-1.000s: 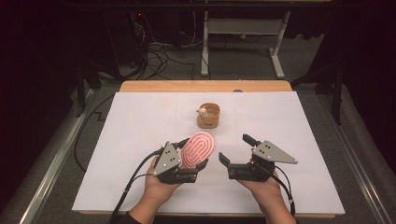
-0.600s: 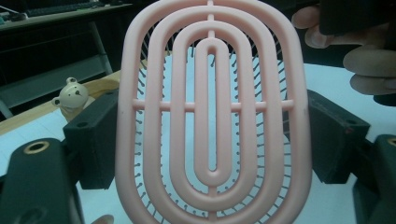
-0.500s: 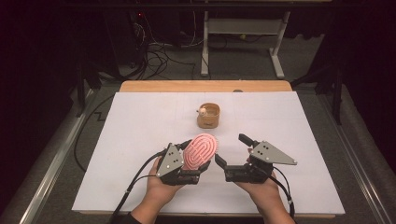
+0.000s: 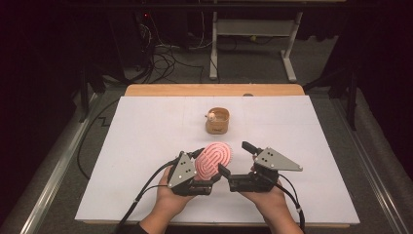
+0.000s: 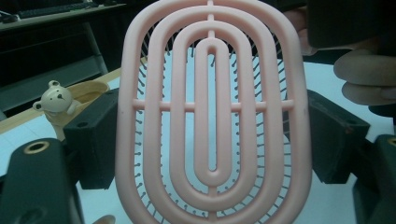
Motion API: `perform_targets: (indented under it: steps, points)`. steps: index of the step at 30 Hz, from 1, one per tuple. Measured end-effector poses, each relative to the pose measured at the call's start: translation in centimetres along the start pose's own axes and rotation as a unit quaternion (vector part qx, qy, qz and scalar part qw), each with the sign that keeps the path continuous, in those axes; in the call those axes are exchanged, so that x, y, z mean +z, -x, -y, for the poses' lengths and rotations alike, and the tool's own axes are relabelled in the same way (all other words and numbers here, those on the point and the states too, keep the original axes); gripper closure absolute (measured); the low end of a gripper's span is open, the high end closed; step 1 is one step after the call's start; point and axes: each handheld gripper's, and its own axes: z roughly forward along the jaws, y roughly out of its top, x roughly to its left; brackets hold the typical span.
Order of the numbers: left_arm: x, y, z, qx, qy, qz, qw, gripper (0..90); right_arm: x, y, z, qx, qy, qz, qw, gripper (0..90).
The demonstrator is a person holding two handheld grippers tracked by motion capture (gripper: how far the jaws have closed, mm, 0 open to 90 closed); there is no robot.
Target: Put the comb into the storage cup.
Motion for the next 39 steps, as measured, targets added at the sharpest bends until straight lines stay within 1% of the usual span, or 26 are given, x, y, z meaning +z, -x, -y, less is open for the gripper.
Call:
perform_targets:
  steps: [10, 13, 15, 20, 27, 32, 39]
  points:
    - [0.3, 0.4, -0.1, 0.003, 0.001, 0.002, 1.0, 18.2, 0.3, 0.0, 0.2, 0.011, -0.002, -0.009, 0.9999, 0.6]
    - [0.3, 0.5, -0.1, 0.003, 0.002, 0.004, 1.0, 18.2, 0.4, 0.1, 0.4, 0.014, -0.005, -0.01, 0.9998, 2.5]
    - [0.4, 0.6, -0.1, 0.004, 0.002, 0.004, 1.0, 18.2, 0.6, 0.2, 0.5, 0.018, -0.005, -0.015, 0.9997, 3.6]
    - [0.5, 0.7, -0.2, 0.006, 0.001, 0.005, 1.0, 18.2, 0.7, 0.2, 0.6, 0.032, -0.007, -0.022, 0.9992, 8.3]
    - [0.5, 0.9, -0.2, 0.007, 0.003, 0.005, 1.0, 18.2, 1.0, 0.5, 0.9, 0.063, -0.018, -0.025, 0.9975, 14.1]
    - [0.6, 1.0, -0.2, 0.007, 0.004, 0.006, 0.9999, 18.2, 1.2, 0.5, 1.0, 0.072, -0.022, -0.029, 0.9967, 17.1]
    - [0.6, 1.1, -0.3, 0.01, 0.005, 0.005, 0.9999, 18.2, 1.3, 0.4, 1.1, 0.087, -0.031, -0.04, 0.9949, 25.5]
